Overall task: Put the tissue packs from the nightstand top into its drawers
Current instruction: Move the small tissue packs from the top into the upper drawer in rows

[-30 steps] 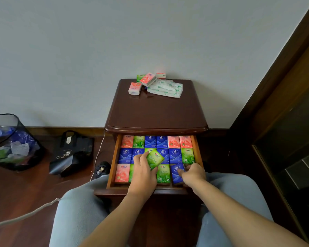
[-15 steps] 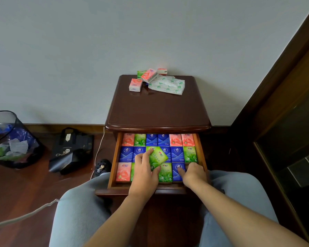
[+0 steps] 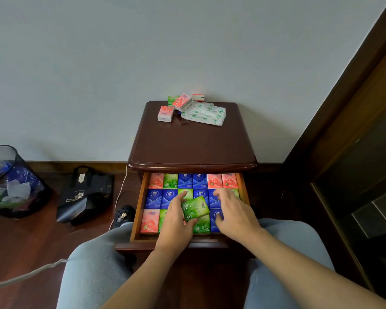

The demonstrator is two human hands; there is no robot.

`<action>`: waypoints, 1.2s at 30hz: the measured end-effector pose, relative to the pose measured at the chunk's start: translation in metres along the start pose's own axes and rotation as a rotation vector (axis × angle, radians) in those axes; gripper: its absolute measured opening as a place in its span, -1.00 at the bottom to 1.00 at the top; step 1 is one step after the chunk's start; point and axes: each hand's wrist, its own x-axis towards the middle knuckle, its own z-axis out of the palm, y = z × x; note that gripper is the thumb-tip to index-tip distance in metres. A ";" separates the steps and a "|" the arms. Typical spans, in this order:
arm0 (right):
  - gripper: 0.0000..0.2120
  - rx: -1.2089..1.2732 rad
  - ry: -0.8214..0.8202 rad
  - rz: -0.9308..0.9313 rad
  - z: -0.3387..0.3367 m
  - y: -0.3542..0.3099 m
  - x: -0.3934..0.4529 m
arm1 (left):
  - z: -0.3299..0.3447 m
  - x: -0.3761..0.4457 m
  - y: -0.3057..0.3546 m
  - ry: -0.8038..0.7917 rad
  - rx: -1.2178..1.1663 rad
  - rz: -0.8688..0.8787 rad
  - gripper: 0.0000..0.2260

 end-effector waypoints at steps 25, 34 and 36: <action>-0.53 0.777 -0.174 0.294 -0.053 0.019 -0.005 | 0.034 0.009 0.061 -0.174 -0.420 -0.216 -0.70; -0.14 -0.015 -0.134 -0.039 -0.048 0.041 -0.011 | 0.054 0.013 0.066 -0.204 -0.426 -0.301 -0.78; -0.20 -0.169 -0.129 -0.055 -0.041 0.048 -0.016 | 0.051 0.014 0.060 -0.189 -0.202 -0.222 -0.87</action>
